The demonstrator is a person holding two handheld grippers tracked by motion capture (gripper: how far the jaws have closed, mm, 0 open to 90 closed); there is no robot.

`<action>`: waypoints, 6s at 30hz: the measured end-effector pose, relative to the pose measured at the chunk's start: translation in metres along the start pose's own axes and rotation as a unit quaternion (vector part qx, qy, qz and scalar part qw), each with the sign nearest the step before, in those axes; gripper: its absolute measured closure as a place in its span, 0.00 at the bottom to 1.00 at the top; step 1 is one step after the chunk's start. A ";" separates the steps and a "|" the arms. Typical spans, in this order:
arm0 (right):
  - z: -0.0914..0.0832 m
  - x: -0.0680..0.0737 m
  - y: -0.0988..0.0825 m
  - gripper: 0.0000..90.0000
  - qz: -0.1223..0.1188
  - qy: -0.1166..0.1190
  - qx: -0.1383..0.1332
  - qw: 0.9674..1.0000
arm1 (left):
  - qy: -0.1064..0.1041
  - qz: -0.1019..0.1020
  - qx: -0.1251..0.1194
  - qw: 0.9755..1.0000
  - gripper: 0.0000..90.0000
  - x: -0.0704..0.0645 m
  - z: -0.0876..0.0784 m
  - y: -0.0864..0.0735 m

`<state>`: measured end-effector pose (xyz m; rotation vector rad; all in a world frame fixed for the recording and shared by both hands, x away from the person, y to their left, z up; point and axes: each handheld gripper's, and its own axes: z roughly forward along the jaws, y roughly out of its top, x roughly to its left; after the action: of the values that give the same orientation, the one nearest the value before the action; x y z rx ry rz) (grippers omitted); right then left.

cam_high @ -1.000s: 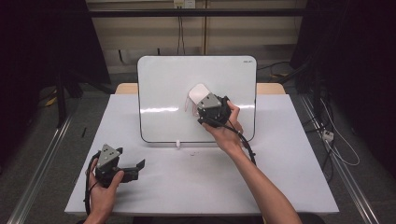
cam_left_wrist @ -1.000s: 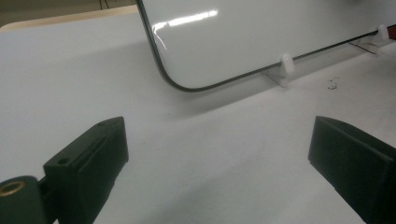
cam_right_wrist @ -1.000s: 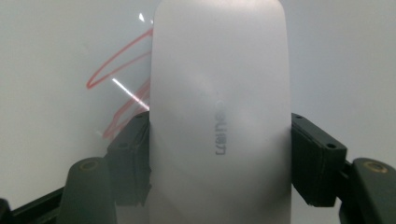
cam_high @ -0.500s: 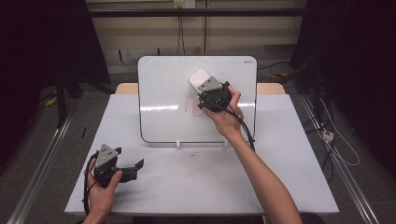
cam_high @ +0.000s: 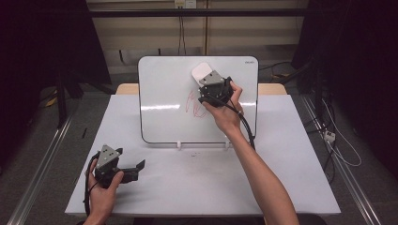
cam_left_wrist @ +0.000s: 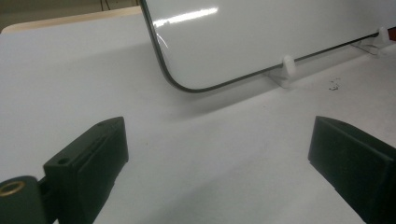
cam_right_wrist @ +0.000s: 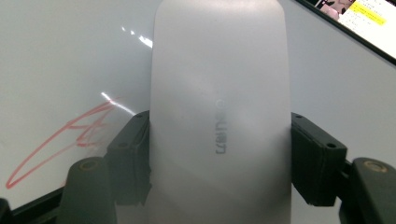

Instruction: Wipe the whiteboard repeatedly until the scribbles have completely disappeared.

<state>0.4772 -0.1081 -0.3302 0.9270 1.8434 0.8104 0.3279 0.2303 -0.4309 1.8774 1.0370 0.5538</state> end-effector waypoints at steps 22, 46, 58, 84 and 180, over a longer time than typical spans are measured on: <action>-0.009 0.049 -0.028 0.35 -0.057 0.032 -0.006 0.998 | -0.001 0.000 0.000 1.000 0.05 -0.001 0.002 -0.001; -0.007 0.040 -0.023 0.35 -0.055 0.031 -0.007 0.998 | -0.004 0.000 0.006 1.000 0.05 -0.003 0.002 -0.002; 0.001 0.004 -0.001 0.35 -0.015 0.006 -0.006 1.000 | -0.004 -0.005 0.003 1.000 0.05 0.000 0.000 -0.002; -0.007 0.057 -0.025 0.35 -0.047 0.021 -0.011 0.999 | 0.001 -0.005 0.000 1.000 0.05 0.000 -0.001 -0.001; -0.009 0.078 -0.029 0.35 -0.080 0.038 -0.010 0.996 | 0.001 -0.005 0.002 1.000 0.05 0.001 0.001 -0.002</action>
<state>0.4363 -0.0580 -0.3833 0.7341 1.9455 0.7722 0.3279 0.2315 -0.4332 1.8733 1.0491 0.5480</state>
